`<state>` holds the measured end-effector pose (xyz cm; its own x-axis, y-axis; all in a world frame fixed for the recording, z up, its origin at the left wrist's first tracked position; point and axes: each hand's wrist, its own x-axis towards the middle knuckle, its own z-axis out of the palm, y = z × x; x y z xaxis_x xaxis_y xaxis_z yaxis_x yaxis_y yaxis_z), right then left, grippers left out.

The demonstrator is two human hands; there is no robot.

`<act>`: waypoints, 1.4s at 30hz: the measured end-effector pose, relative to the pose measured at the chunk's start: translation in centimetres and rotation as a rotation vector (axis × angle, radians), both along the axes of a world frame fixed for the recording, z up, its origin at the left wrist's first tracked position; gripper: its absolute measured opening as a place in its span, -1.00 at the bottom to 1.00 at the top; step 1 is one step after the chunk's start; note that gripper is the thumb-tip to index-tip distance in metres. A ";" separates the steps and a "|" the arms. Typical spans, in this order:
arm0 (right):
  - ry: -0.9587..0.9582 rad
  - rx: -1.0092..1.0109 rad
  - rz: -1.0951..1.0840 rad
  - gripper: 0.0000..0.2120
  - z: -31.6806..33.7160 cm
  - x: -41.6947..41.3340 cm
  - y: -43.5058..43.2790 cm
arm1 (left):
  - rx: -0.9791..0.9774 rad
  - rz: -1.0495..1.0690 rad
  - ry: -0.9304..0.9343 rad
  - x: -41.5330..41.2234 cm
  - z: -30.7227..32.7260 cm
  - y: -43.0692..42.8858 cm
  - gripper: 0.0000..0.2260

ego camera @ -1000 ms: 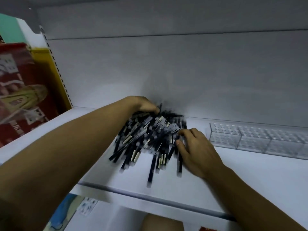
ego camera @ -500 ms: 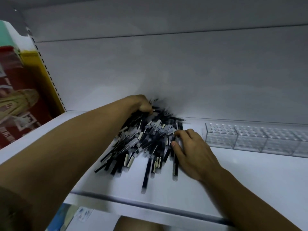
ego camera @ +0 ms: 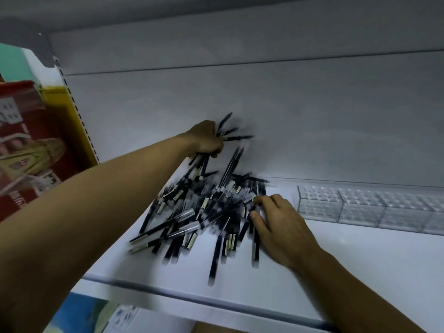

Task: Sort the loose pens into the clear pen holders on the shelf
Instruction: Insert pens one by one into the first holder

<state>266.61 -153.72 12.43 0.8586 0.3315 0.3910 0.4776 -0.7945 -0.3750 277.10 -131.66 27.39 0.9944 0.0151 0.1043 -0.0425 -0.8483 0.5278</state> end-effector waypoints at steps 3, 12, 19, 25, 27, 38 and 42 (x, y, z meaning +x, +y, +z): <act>-0.004 -0.002 0.004 -0.63 0.0 0.0 -0.1 | 0.010 -0.032 -0.137 -0.1 0.9 0.2 -0.84; -0.078 0.334 0.043 -0.79 0.9 -1.0 -0.8 | -0.004 -0.095 -0.383 -3.9 3.1 -3.3 -0.95; -0.002 1.177 0.028 -0.73 11.0 -2.1 -6.2 | 0.100 -0.362 -0.411 -7.2 2.1 -11.8 -0.88; 0.027 1.341 -0.013 -0.86 13.1 -1.3 -9.4 | 0.124 -0.428 -0.406 -7.5 0.6 -15.8 -0.86; 0.018 1.351 -0.043 -0.87 12.8 -1.3 -9.7 | 0.131 -0.428 -0.400 -7.6 0.6 -15.6 -0.86; 0.019 1.238 -0.053 -0.86 13.4 -0.3 -9.5 | 0.008 -0.360 -0.386 -7.4 -0.8 -13.7 -0.86; 0.017 1.102 -0.051 -0.87 13.8 -0.1 -9.6 | -0.078 -0.394 -0.299 -6.9 -1.2 -13.3 -0.73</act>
